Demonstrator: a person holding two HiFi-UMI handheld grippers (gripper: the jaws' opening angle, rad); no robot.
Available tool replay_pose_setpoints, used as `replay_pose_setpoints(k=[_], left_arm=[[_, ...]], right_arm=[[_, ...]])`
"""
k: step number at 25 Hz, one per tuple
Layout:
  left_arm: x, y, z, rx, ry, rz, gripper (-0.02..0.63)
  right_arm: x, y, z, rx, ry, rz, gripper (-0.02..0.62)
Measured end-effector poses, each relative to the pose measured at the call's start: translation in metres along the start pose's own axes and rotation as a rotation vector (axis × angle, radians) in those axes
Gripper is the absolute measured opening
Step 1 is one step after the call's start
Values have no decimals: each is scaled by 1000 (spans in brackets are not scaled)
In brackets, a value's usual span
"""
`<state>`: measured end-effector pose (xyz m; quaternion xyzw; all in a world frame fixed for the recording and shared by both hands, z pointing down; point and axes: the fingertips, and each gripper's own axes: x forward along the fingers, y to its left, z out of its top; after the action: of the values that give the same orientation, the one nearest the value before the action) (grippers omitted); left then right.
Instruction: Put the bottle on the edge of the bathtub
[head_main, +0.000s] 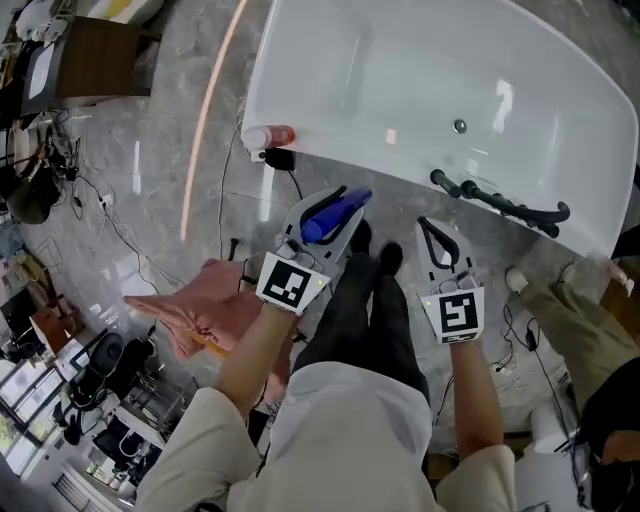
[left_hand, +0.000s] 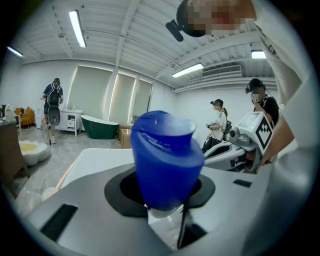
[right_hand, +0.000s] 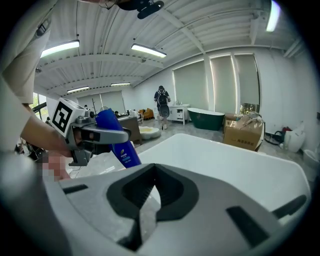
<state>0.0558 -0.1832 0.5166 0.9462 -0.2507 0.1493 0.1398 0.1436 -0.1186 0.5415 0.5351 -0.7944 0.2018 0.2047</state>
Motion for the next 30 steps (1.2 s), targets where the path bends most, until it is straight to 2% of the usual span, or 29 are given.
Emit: replay_pose_setpoints(k=[4,9,14,30], left_arm=[[52,18,-26,23,21,-20,126],[58,16,-78,94,55,-55,123],[90,22,-115,136,72,-67,121],[149,25,-191,252,143,-102,117]], right_arm=[[39,-31,-23,7,12,-2,2],[56,-14,-67,43,22,-25,2],[82,-21,-102,40,33,-27,2],[122,-30,-173,119,41,-33,2]])
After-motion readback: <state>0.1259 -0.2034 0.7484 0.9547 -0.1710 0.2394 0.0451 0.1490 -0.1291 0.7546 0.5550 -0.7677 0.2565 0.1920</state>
